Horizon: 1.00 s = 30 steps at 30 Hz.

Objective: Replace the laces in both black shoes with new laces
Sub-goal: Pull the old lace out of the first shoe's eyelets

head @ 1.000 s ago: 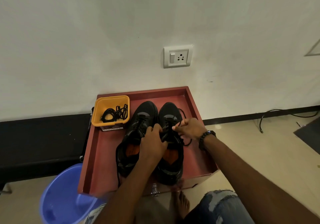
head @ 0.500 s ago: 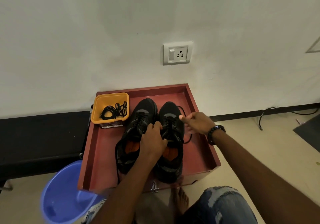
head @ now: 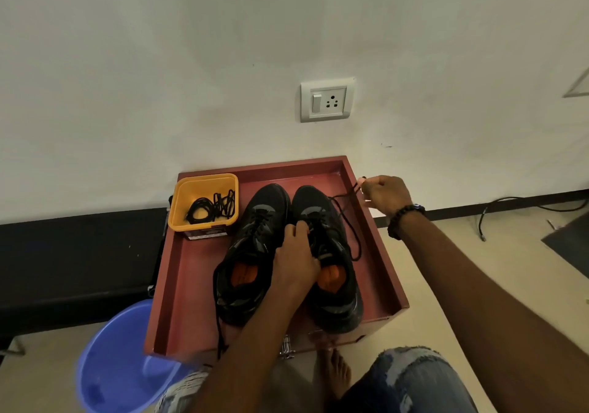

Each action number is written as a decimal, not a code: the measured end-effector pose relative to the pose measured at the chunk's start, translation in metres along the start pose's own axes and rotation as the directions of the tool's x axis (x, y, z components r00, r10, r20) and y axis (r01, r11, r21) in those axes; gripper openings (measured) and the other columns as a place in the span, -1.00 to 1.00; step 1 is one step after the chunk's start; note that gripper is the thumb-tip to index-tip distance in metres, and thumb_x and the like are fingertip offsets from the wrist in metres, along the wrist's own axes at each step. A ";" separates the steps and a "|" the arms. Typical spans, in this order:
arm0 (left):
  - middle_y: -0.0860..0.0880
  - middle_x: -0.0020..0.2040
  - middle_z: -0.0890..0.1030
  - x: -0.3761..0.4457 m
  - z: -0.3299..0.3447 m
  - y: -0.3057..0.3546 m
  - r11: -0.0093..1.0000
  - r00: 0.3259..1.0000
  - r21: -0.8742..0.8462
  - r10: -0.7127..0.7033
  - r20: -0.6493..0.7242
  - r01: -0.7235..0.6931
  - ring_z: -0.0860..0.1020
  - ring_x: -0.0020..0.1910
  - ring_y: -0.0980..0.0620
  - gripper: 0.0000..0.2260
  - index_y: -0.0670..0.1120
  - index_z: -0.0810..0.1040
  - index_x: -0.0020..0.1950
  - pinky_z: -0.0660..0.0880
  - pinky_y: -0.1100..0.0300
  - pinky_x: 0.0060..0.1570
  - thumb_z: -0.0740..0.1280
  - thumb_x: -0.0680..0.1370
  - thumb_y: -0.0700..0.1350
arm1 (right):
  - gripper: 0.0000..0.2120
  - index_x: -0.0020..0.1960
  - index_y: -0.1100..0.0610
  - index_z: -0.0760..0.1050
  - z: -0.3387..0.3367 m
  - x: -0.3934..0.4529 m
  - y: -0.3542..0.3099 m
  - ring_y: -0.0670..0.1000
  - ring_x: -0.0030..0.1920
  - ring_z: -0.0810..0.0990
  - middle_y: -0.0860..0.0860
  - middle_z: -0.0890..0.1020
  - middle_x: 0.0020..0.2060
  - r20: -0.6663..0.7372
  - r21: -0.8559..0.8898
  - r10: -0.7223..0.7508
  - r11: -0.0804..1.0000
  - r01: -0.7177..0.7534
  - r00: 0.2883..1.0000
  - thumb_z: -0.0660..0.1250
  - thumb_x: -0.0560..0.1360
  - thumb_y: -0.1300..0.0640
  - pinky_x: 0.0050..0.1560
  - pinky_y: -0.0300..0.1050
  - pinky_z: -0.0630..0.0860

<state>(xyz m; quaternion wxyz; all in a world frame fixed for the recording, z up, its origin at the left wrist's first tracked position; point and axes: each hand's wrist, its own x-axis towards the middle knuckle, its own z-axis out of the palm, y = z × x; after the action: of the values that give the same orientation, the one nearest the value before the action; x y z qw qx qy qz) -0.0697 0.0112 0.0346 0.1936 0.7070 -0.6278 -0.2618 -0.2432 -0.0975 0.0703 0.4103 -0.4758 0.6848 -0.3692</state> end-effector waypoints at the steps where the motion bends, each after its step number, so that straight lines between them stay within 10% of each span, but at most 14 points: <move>1: -0.05 0.24 0.36 0.000 0.001 0.003 1.000 1.000 0.003 -0.006 0.013 0.006 0.50 0.17 -0.19 -0.62 -0.02 0.33 0.24 0.44 0.03 0.11 0.40 0.50 -0.20 | -0.70 -0.31 0.16 0.54 -0.002 0.000 -0.002 -0.04 -0.32 0.61 0.01 0.60 -0.34 -0.029 0.043 -0.008 0.999 0.010 1.000 0.38 0.56 0.07 0.02 0.03 0.66; 8: -0.09 0.28 0.34 -0.001 0.001 0.010 0.998 0.997 0.001 -0.060 0.040 0.060 0.48 0.20 -0.22 -0.60 -0.02 0.31 0.28 0.44 0.05 0.07 0.40 0.52 -0.17 | -0.59 -0.23 0.12 0.48 0.019 -0.028 0.036 -0.02 -0.27 0.53 0.05 0.54 -0.33 0.413 -0.261 0.161 0.964 -0.053 0.896 0.36 0.50 -0.22 -0.12 -0.13 0.60; 15: -0.11 0.27 0.35 -0.006 -0.001 0.008 0.998 0.997 0.015 -0.059 0.048 0.059 0.47 0.19 -0.26 -0.62 -0.03 0.30 0.29 0.44 -0.01 0.08 0.38 0.54 -0.11 | -0.59 -0.43 0.05 0.43 0.032 -0.025 0.023 0.00 -0.30 0.52 -0.01 0.52 -0.40 0.231 -0.337 -0.104 0.924 0.180 0.967 0.39 0.54 -0.06 -0.14 -0.09 0.54; 19: -0.09 0.26 0.35 -0.008 -0.001 0.004 0.997 0.996 0.009 -0.080 0.046 0.080 0.48 0.18 -0.23 -0.61 -0.02 0.31 0.28 0.45 0.00 0.09 0.40 0.53 -0.13 | -0.71 -0.35 0.07 0.55 -0.009 0.018 -0.019 0.03 -0.24 0.66 0.00 0.65 -0.31 -0.095 0.029 -0.075 0.996 0.079 0.993 0.43 0.51 -0.01 0.01 0.07 0.66; 22: -0.07 0.24 0.36 -0.008 0.001 0.002 0.997 0.997 -0.013 -0.072 0.024 0.073 0.50 0.16 -0.19 -0.62 -0.02 0.32 0.27 0.40 0.08 0.04 0.39 0.53 -0.12 | -0.61 -0.29 0.12 0.58 -0.012 0.022 -0.025 0.08 -0.18 0.69 0.03 0.68 -0.27 0.034 0.014 -0.084 0.996 0.083 0.996 0.37 0.52 -0.16 0.06 0.15 0.64; 26: -0.06 0.21 0.38 -0.009 0.003 0.000 0.999 0.999 -0.013 -0.045 -0.016 0.045 0.51 0.14 -0.17 -0.64 -0.03 0.34 0.27 0.37 0.11 0.00 0.38 0.53 -0.12 | -0.50 -0.21 0.16 0.51 0.016 -0.010 0.013 0.05 -0.24 0.56 0.08 0.58 -0.28 0.359 -0.430 0.042 0.894 0.125 0.932 0.23 0.55 -0.28 0.03 0.05 0.58; 30: -0.05 0.16 0.40 -0.012 0.005 -0.005 0.999 0.999 -0.019 -0.029 -0.043 0.028 0.53 0.06 -0.16 -0.69 -0.02 0.36 0.21 0.33 0.13 -0.07 0.39 0.53 -0.09 | -0.57 -0.34 0.13 0.50 0.039 -0.039 0.040 -0.01 -0.34 0.50 0.03 0.54 -0.41 0.393 -0.474 0.076 0.871 0.131 0.916 0.35 0.54 -0.16 -0.20 -0.11 0.50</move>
<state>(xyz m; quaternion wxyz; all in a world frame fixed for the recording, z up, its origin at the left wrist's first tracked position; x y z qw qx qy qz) -0.0696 0.0245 0.0292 0.2100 0.7196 -0.6107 -0.2550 -0.2136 -0.0539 0.0279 0.4012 -0.6393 0.6506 -0.0840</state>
